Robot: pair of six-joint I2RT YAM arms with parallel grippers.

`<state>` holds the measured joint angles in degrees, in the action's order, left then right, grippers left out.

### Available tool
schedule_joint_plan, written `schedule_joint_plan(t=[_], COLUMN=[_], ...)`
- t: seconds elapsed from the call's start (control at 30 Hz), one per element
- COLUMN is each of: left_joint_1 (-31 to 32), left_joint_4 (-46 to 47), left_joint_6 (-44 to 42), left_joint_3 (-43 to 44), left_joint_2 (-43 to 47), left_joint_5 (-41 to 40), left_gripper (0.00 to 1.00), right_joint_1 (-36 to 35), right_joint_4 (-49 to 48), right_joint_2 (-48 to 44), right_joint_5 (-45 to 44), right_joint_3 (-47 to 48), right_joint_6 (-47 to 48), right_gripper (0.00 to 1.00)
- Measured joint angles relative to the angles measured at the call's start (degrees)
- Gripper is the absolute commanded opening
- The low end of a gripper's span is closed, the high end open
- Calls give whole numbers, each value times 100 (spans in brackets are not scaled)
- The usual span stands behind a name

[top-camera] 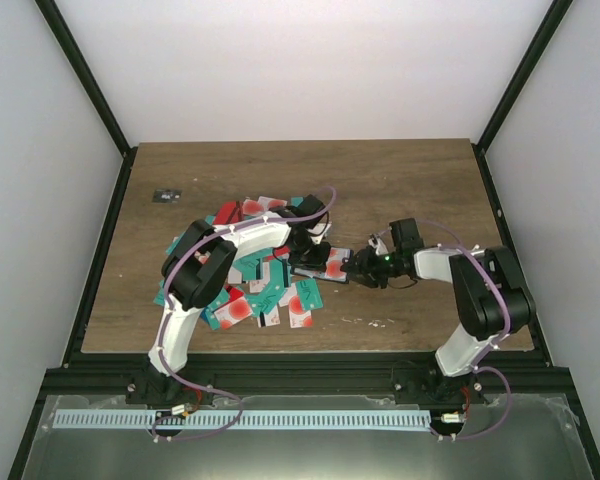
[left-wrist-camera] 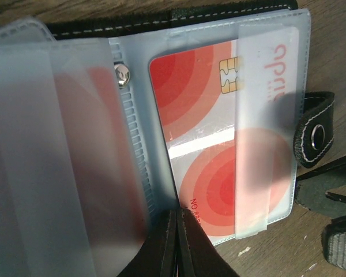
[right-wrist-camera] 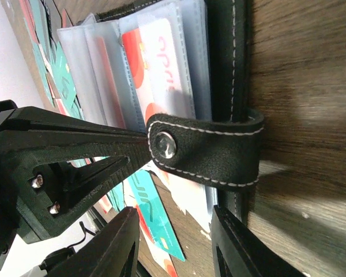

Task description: Put the credit cards into the card holder

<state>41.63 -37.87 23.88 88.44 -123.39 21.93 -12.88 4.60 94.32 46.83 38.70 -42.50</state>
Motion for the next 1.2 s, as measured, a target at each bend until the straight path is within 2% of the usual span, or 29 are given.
schedule_joint_plan(t=[0.93, 1.2], left_joint_1=[-13, -214], left_joint_4=[-9, -57], left_joint_6=[-50, 107], left_joint_3=[7, -20], left_joint_2=[4, 245], left_joint_5=[0, -26], left_gripper=[4, 4], right_joint_1=[-339, -393], right_joint_4=[162, 315], right_joint_2=[339, 553], right_joint_5=[-57, -59], right_joint_3=[584, 881], right_joint_6=[107, 197], right_gripper=[36, 37])
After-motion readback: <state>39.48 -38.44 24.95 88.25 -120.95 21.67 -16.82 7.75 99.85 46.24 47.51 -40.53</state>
